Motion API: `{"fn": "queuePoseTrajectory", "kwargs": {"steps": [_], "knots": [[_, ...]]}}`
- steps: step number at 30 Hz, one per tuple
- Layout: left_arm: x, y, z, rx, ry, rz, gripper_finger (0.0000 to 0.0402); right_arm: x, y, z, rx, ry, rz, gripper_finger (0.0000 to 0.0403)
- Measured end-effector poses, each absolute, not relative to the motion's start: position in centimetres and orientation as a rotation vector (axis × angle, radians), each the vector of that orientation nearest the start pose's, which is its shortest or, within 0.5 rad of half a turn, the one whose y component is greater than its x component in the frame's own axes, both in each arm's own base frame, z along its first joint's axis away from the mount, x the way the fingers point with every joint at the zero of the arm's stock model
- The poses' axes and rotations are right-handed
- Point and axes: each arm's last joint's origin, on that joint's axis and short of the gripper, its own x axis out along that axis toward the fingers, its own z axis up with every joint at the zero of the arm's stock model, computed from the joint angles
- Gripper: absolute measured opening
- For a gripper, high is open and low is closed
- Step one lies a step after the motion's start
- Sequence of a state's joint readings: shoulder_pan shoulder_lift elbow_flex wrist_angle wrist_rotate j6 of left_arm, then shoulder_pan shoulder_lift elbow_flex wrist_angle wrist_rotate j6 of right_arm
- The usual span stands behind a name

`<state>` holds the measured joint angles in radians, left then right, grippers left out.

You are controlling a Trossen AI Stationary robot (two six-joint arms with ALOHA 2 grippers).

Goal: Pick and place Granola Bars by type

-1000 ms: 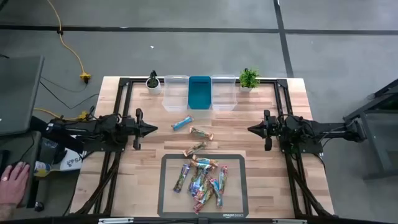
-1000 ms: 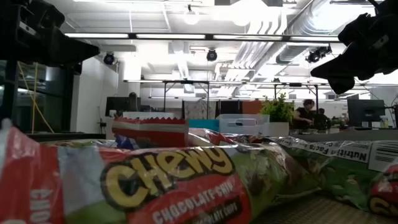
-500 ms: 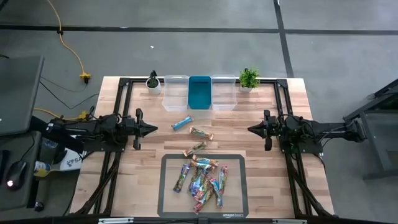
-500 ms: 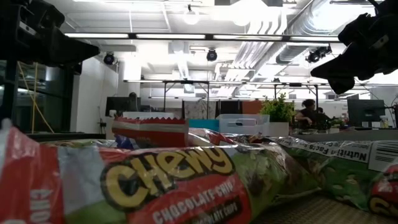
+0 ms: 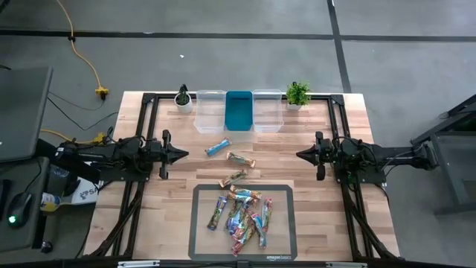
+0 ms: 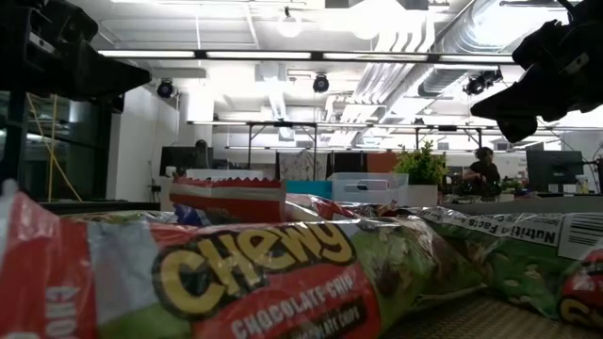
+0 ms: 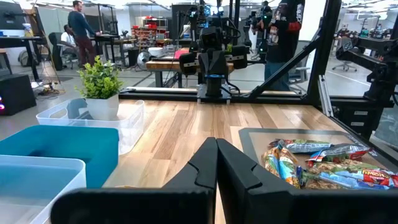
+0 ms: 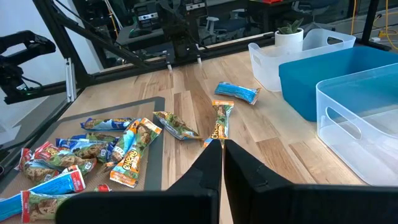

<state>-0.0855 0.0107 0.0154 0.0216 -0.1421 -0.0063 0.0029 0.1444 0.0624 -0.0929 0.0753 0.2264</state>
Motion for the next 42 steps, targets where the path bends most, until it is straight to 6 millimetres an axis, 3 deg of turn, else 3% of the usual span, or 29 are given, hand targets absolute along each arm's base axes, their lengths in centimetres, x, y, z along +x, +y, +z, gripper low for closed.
{"fn": "queuePoseTrajectory", "kwargs": {"steps": [42], "knots": [[9.71,-0.42,17.00,-0.010,-0.027,0.057,0.0001,10.30,-0.19,16.44,0.239,0.165,-0.093,0.0000]]}}
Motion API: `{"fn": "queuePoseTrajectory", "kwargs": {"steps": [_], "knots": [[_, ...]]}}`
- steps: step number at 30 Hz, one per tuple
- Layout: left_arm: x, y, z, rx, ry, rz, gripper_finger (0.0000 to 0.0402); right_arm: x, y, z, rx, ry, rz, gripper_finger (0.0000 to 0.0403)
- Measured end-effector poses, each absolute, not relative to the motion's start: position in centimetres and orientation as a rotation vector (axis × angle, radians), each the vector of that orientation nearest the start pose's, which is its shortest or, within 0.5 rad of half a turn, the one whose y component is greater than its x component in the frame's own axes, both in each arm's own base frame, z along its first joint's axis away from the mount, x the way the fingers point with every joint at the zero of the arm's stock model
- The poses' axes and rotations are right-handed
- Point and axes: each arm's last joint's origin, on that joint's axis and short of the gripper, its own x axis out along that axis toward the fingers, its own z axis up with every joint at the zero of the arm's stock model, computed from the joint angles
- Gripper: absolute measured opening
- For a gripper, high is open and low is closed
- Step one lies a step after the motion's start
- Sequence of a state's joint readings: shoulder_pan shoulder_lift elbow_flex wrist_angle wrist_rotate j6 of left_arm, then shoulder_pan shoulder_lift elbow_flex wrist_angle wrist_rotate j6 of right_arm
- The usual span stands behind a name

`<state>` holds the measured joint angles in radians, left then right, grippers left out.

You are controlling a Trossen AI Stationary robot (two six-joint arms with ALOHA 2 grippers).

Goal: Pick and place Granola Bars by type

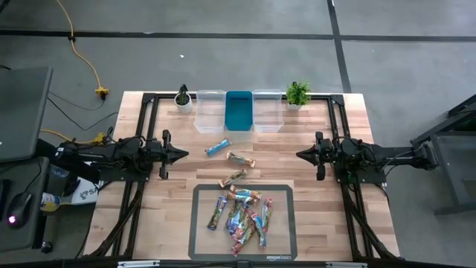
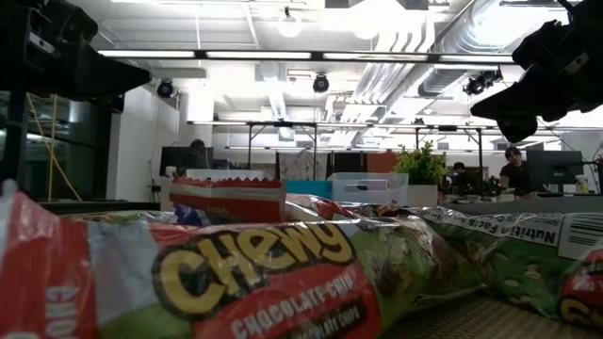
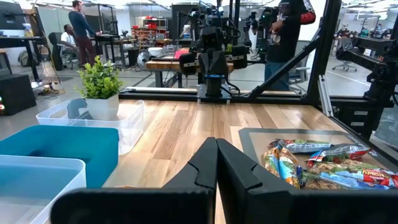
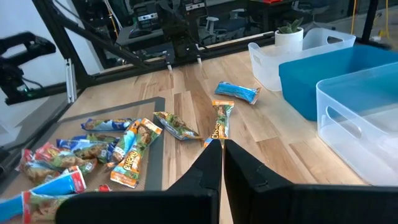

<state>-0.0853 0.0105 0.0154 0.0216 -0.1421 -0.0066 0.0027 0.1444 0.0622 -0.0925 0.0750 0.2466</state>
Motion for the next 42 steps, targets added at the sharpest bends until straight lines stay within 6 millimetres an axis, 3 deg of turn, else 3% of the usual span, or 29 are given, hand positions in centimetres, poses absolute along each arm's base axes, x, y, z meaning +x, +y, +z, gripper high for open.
{"fn": "queuePoseTrajectory", "kwargs": {"steps": [10,23,29,32,36,42], "knots": [[9.7,-0.4,17.0,-0.010,-0.027,0.057,0.0001,10.3,-0.2,16.7,0.330,0.139,-0.097,0.0000],[9.7,-0.4,17.0,-0.009,-0.026,0.057,0.0001,10.4,-0.2,18.4,0.337,-0.042,-0.065,0.0000],[9.7,-0.4,17.0,-0.010,-0.027,0.057,0.0001,10.3,0.1,19.4,0.292,-0.077,0.046,0.0000],[9.7,-0.4,17.0,-0.009,-0.026,0.056,0.0001,10.1,0.2,21.4,0.234,-0.120,0.081,0.0000],[9.7,-0.4,17.0,-0.009,-0.026,0.056,0.0001,9.6,0.2,25.8,0.122,-0.205,0.080,0.0000],[9.7,-0.4,17.0,-0.010,-0.026,0.056,0.0001,10.6,0.2,31.5,0.003,-0.133,0.073,0.0000]]}}
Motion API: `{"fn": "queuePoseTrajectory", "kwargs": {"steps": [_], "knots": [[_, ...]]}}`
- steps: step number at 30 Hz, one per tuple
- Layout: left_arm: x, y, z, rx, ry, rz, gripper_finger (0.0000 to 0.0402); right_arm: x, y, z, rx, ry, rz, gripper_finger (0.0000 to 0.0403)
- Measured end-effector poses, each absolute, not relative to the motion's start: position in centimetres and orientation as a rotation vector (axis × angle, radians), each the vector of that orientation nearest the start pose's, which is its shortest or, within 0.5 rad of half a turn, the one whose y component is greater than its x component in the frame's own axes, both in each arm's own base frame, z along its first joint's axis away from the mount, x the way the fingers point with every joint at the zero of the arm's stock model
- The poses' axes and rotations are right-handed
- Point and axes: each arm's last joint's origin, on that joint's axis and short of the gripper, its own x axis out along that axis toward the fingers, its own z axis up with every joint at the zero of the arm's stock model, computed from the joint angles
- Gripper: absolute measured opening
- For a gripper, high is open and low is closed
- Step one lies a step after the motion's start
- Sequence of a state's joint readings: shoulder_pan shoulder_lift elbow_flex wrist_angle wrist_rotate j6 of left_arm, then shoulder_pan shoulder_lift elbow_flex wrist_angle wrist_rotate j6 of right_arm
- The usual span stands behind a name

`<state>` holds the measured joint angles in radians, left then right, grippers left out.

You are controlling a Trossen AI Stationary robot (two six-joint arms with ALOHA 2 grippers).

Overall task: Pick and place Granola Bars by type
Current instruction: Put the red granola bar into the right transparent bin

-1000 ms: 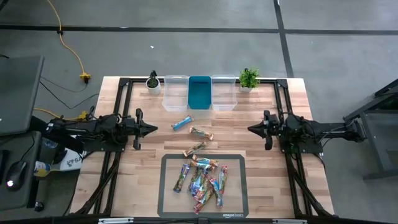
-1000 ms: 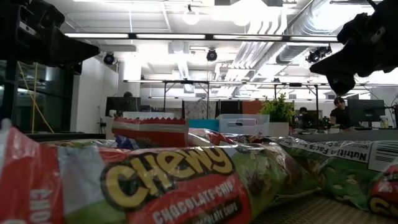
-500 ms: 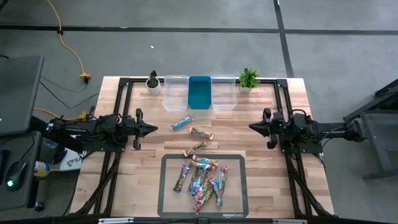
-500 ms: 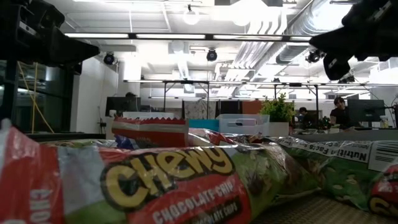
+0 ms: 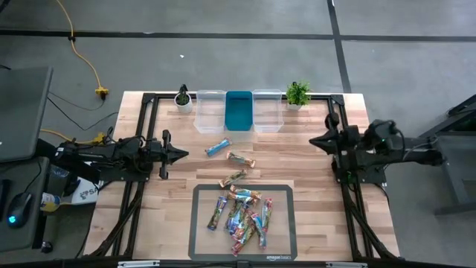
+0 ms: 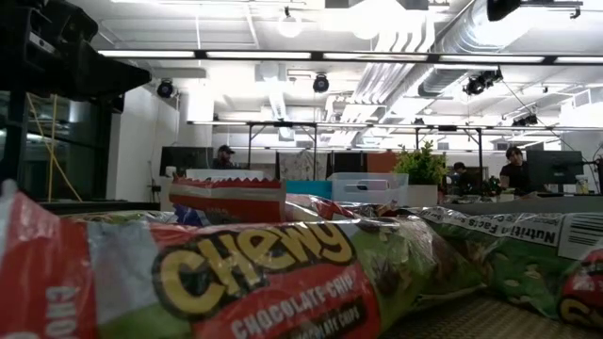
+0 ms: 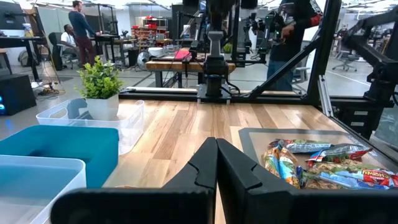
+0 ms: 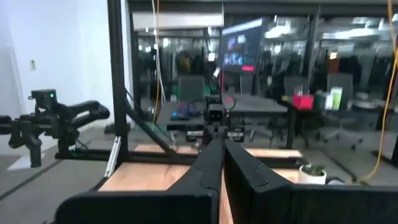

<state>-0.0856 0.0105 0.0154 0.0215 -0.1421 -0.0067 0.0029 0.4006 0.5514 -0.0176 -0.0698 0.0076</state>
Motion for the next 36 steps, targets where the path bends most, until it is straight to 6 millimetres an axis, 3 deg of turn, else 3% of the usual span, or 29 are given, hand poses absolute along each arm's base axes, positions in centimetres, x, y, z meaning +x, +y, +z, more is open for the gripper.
{"fn": "queuePoseTrajectory", "kwargs": {"steps": [9,13,18,25,36], "knots": [[9.7,-0.4,17.0,-0.010,-0.027,0.057,0.0001,16.6,0.7,37.9,0.093,0.222,0.209,0.0000],[9.7,-0.4,17.0,-0.009,-0.026,0.056,0.0001,19.6,1.4,39.2,0.026,0.405,0.272,0.0000],[9.7,-0.4,17.0,-0.010,-0.026,0.057,0.0001,23.3,3.8,39.7,-0.081,0.560,0.390,0.0000],[9.7,-0.4,17.0,-0.010,-0.027,0.056,0.0001,27.8,8.6,37.7,-0.171,0.708,0.530,0.0000],[9.7,-0.4,17.0,-0.010,-0.026,0.056,0.0001,32.1,15.1,29.3,-0.281,0.982,0.623,0.0000]]}}
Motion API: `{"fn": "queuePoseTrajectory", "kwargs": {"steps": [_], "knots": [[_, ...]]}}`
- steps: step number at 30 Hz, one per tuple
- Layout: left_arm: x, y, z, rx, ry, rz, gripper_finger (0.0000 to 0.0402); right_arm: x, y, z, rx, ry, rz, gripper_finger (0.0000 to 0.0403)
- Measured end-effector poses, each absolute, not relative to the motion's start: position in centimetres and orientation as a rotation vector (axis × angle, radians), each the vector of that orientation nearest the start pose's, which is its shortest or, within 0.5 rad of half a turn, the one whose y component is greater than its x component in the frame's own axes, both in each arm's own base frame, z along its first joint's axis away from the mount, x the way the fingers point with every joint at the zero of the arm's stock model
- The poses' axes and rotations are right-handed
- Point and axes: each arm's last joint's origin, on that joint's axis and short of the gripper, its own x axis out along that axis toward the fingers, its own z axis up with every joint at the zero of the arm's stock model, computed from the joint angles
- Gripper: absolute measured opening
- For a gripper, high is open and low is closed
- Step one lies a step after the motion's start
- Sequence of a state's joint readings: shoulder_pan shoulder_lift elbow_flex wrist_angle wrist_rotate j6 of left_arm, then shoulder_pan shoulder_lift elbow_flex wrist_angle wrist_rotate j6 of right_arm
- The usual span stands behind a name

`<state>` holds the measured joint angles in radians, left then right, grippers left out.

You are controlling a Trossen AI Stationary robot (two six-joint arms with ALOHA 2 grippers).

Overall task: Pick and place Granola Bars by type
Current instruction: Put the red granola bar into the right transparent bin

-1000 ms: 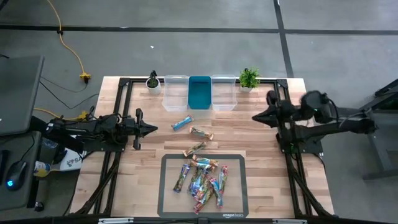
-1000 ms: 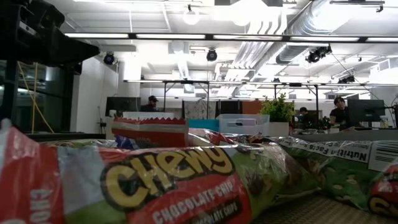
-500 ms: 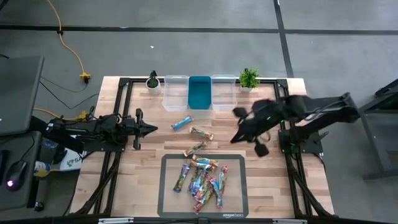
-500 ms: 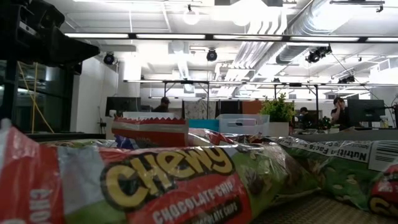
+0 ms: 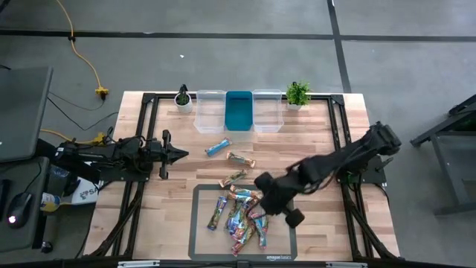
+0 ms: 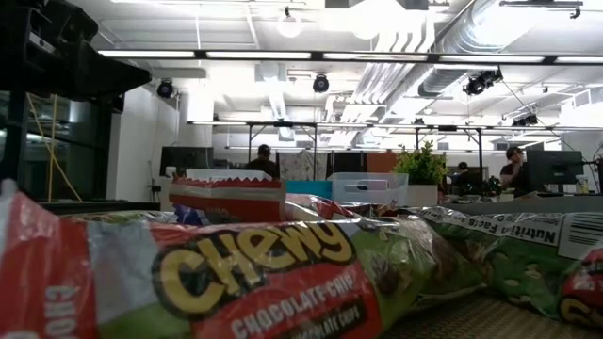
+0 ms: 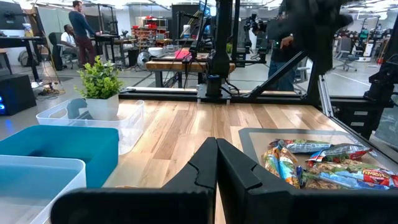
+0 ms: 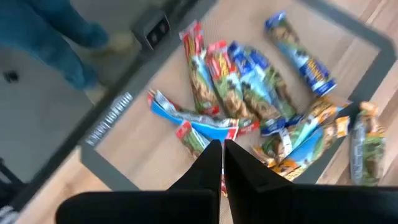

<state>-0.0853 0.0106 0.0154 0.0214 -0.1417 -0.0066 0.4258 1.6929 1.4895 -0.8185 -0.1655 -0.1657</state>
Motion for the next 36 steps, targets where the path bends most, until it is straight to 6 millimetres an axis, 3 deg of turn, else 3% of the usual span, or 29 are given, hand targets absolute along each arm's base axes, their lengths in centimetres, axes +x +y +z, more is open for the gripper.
{"fn": "queuePoseTrajectory", "kwargs": {"steps": [8,20,28,36], "knots": [[9.7,-0.4,17.0,-0.009,-0.026,0.056,0.0001,33.8,17.1,25.4,-0.337,1.051,0.593,0.0000],[9.7,-0.4,17.0,-0.009,-0.027,0.056,0.0001,34.6,17.7,25.2,-0.338,0.970,0.579,0.0004],[9.7,-0.4,17.0,-0.009,-0.027,0.056,0.0001,35.0,18.7,25.0,-0.320,0.923,0.559,0.0089],[9.7,-0.4,17.0,-0.010,-0.026,0.056,0.0001,35.8,20.4,22.8,-0.282,0.924,0.575,0.0164]]}}
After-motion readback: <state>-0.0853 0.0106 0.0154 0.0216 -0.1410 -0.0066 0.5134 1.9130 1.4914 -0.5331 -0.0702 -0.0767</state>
